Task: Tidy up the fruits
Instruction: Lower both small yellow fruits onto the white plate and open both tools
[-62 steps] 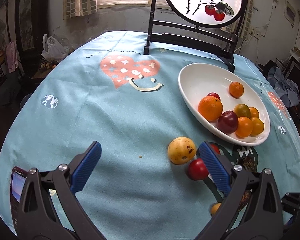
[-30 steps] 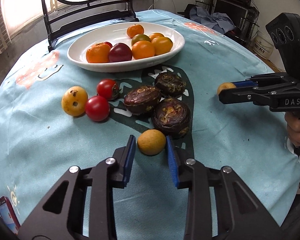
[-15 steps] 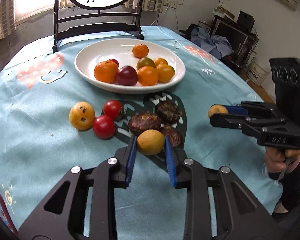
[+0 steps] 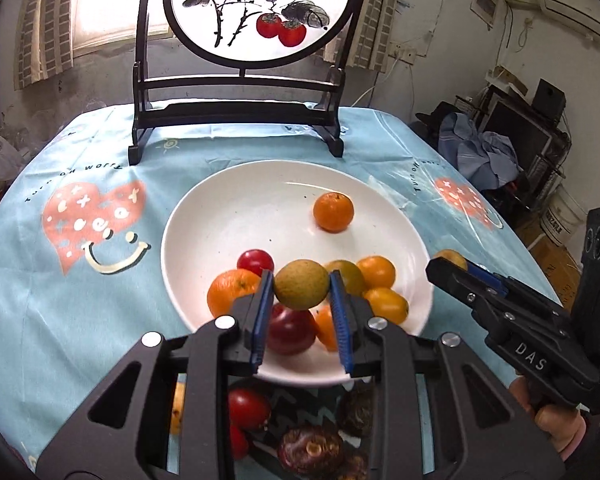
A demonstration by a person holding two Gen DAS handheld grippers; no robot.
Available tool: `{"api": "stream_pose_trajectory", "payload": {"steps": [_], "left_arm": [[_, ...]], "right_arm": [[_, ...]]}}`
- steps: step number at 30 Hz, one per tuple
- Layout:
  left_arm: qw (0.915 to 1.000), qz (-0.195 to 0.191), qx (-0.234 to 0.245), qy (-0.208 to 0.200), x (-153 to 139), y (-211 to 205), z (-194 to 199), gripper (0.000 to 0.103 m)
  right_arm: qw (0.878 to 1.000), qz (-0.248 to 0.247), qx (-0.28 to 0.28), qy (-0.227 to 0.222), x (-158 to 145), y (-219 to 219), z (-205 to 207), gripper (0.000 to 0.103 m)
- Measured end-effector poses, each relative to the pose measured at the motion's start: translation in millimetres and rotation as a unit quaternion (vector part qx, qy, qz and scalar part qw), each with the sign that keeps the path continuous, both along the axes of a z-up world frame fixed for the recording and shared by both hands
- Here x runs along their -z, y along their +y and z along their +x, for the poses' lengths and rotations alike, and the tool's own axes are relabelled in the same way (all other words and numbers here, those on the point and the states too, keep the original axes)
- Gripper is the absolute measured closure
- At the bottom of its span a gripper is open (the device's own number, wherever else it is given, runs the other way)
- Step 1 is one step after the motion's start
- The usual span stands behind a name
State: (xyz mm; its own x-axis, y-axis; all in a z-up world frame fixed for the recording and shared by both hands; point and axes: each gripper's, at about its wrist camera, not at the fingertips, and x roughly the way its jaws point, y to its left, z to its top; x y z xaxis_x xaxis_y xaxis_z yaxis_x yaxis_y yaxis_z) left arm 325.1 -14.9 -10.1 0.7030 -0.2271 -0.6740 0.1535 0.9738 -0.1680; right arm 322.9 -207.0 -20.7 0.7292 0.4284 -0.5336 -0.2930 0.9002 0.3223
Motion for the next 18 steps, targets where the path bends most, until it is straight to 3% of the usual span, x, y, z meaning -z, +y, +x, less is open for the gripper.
{"api": "stream_pose_trajectory", "payload": {"steps": [12,13,14,16,18], "left_arm": [[0.9987,0.024,-0.028,0.034,19,-1,53,0.074],[0.9988,0.024,-0.029,0.033,19,-1,52,0.067],[0.9987,0.026,-0.031,0.03,18,-1,51,0.052],[0.9983,0.027,-0.046,0.024,12,2,46,0.034],[0.9981,0.025,-0.054,0.014,1,6,39,0.023]], "right_arm": [[0.999,-0.028,0.019,0.014,11,5,51,0.075],[0.999,-0.033,0.021,0.018,12,6,53,0.073],[0.999,-0.036,0.024,0.022,12,6,54,0.064],[0.999,-0.034,0.024,0.025,10,5,53,0.063],[0.999,-0.029,0.024,0.019,4,3,48,0.063]]}}
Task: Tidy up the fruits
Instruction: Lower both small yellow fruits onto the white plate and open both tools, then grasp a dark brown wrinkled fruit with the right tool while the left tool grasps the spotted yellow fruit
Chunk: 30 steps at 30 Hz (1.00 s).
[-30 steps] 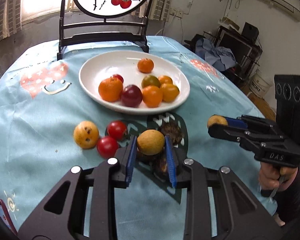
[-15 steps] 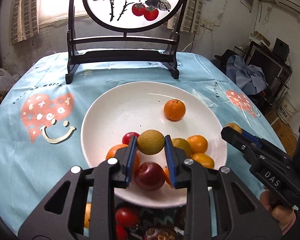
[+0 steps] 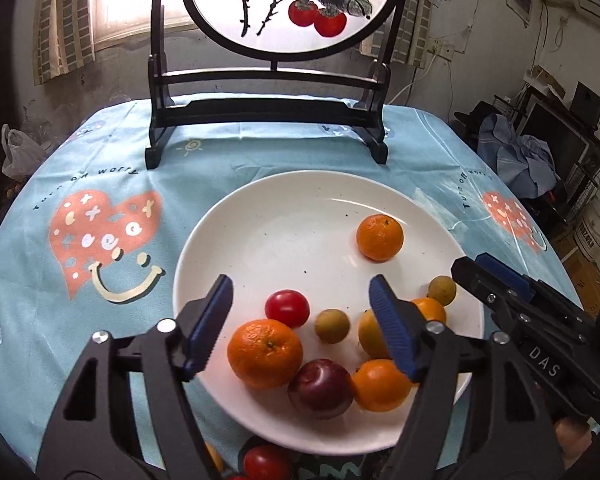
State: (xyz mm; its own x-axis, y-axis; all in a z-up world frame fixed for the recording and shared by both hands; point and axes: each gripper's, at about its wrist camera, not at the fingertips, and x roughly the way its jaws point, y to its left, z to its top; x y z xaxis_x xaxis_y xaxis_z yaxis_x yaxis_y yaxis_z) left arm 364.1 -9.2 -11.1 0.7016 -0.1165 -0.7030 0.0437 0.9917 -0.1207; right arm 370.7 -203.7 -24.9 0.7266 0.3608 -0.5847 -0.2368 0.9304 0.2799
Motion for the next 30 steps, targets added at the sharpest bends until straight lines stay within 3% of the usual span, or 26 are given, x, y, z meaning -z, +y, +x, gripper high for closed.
{"api": "stream_pose_trajectory", "payload": {"steps": [2,8,14,18,23,30], "left_arm": [[0.9998,0.002,-0.013,-0.012,-13,6,-11,0.012],[0.9977,0.031,-0.043,-0.042,-31,31,-55,0.002],[0.9946,0.021,-0.099,-0.021,-1,75,-91,0.002],[0.9901,0.024,-0.138,-0.011,6,95,-101,0.002],[0.9881,0.018,-0.152,-0.018,1,102,-108,0.002],[0.9883,0.02,-0.151,-0.011,2,102,-106,0.002]], "right_arm": [[1.0,0.0,-0.003,-0.012,-8,1,-10,0.063],[0.998,-0.002,-0.052,-0.034,-28,16,-58,0.06],[0.988,-0.025,-0.155,0.001,-13,53,-111,0.059],[0.976,-0.081,-0.202,0.032,9,83,-136,0.059],[0.965,-0.137,-0.218,0.04,24,98,-145,0.059],[0.961,-0.147,-0.227,0.061,34,100,-145,0.054]]}}
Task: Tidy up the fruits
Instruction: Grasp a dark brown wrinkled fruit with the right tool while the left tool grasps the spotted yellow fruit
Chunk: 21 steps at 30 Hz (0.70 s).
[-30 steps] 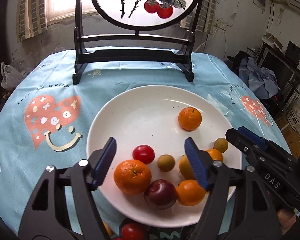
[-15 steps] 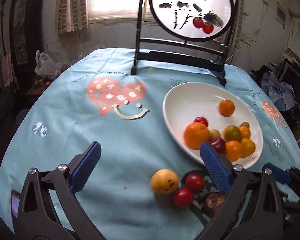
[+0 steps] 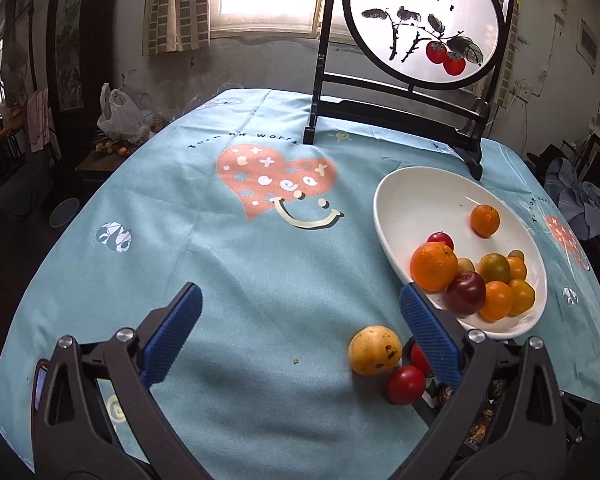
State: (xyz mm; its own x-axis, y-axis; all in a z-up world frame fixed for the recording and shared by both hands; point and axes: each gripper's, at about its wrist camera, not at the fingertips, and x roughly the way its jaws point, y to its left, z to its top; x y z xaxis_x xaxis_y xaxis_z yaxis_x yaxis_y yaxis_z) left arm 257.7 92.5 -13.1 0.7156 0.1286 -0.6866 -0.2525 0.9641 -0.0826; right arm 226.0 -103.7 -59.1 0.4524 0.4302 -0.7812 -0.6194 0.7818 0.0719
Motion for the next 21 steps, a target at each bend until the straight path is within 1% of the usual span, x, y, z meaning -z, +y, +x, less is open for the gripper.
{"api": "stream_pose_trajectory", "payload": {"steps": [2,6,10,12,14,18,21], "left_arm": [[1.0,0.001,-0.001,-0.002,0,0,0,0.002],[1.0,-0.005,-0.002,0.001,1,1,0,0.002],[1.0,-0.003,-0.002,0.005,3,1,1,0.002],[1.0,-0.004,-0.002,0.009,4,2,1,0.002],[0.9999,-0.006,-0.002,0.011,5,2,3,0.002],[0.9998,-0.006,0.0,0.017,8,2,4,0.002],[0.9994,-0.016,0.007,0.029,13,2,7,0.002]], "right_arm": [[1.0,-0.003,-0.003,-0.001,1,1,0,0.053],[1.0,-0.006,-0.017,0.016,6,4,0,0.053],[0.999,-0.033,-0.022,0.003,12,12,-4,0.052],[0.999,-0.032,-0.023,0.001,12,11,-5,0.053],[0.999,-0.031,-0.021,0.0,12,10,-4,0.057],[1.0,-0.014,-0.02,0.017,10,5,-1,0.059],[0.999,0.034,-0.019,0.038,1,-6,4,0.059]]}}
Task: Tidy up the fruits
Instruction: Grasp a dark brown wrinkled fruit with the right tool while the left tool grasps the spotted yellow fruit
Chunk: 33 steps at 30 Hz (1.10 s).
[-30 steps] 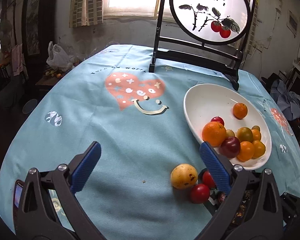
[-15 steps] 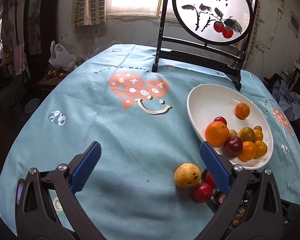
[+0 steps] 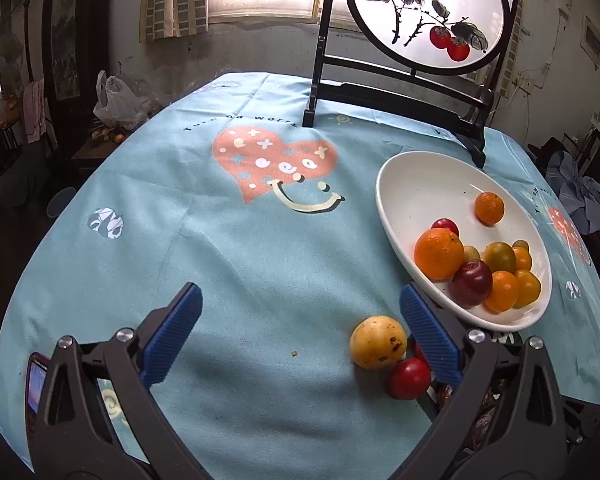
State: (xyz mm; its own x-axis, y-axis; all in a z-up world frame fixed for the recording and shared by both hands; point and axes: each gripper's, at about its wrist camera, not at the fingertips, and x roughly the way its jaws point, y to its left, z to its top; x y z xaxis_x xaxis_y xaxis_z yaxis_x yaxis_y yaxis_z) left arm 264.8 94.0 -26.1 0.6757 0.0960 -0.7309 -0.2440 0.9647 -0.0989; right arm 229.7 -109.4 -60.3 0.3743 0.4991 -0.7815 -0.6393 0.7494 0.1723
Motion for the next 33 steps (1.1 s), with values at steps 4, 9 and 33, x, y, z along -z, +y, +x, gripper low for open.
{"api": "stream_pose_trajectory", "payload": {"steps": [4,9,33], "left_arm": [[0.999,-0.021,0.032,0.022,11,-8,6,0.003],[0.9955,-0.018,0.074,0.056,28,-26,13,0.025],[0.9905,-0.034,0.113,0.07,33,-39,13,0.063]], "right_arm": [[0.999,0.048,0.022,0.01,-12,-16,7,0.059],[0.998,0.051,0.045,0.015,-12,-22,12,0.059],[0.997,0.063,0.051,0.004,-15,-28,13,0.059]]}}
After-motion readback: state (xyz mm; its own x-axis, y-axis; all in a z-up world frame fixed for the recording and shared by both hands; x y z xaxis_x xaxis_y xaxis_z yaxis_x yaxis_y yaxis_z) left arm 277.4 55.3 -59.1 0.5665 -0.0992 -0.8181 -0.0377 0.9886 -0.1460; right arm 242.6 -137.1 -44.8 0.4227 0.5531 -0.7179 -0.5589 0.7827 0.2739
